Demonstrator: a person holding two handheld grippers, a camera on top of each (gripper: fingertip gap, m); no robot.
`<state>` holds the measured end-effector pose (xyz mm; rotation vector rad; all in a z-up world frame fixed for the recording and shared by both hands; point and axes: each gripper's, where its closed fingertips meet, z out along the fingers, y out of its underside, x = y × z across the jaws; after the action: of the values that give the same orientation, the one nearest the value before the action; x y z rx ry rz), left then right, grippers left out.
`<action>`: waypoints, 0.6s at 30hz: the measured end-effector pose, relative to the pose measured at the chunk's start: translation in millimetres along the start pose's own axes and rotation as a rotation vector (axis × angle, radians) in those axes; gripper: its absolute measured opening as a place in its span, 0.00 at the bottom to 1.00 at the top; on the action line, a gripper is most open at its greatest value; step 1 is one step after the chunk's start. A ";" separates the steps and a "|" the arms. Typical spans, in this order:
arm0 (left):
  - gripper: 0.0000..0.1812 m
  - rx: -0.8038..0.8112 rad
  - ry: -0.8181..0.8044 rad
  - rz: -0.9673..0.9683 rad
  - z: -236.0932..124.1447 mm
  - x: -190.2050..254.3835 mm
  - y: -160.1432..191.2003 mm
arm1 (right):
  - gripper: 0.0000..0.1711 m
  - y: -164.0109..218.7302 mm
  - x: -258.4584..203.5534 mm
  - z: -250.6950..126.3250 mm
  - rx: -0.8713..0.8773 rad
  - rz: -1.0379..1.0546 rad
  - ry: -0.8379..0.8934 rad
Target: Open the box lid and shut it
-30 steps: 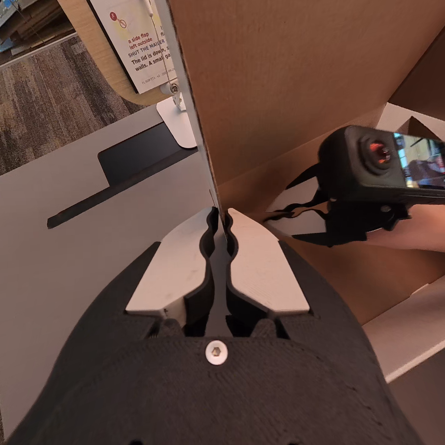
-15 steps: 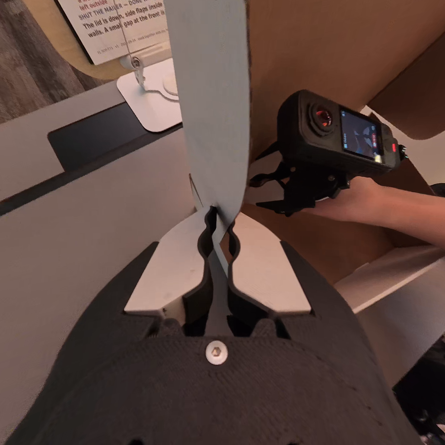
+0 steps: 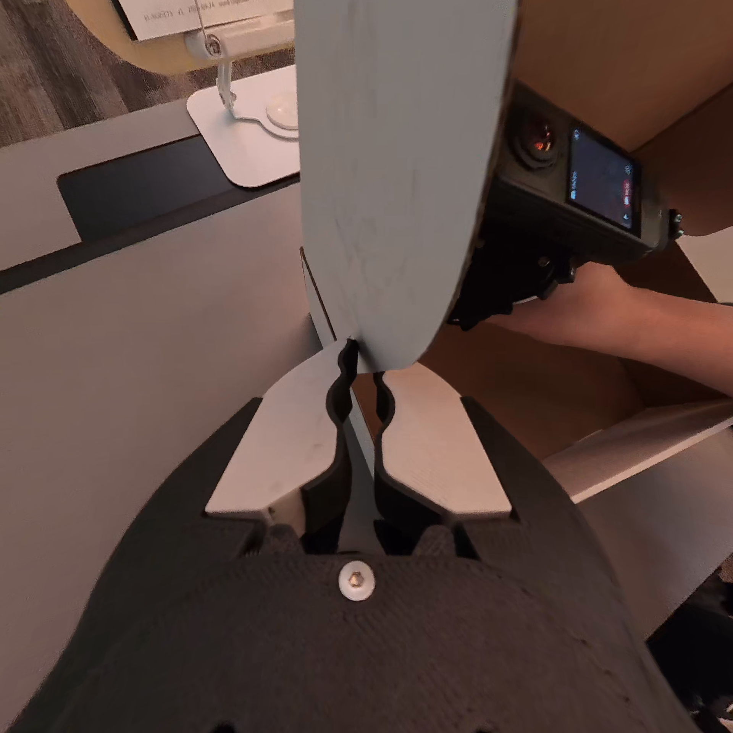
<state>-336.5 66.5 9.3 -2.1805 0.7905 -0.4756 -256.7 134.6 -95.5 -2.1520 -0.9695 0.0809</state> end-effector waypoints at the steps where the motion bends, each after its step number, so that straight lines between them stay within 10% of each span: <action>1: 0.04 0.002 -0.004 0.000 -0.9 -0.2 2.9 | 0.06 0.4 1.6 -0.7 -0.007 0.000 0.017; 18: 0.04 0.020 0.002 -0.044 11.2 6.3 37.1 | 0.15 11.9 -5.5 -58.2 -0.089 -0.497 0.282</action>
<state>-339.9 48.8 -25.6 -2.1830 0.7376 -0.5052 -233.4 90.0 -63.4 -1.8719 -1.3209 -0.5001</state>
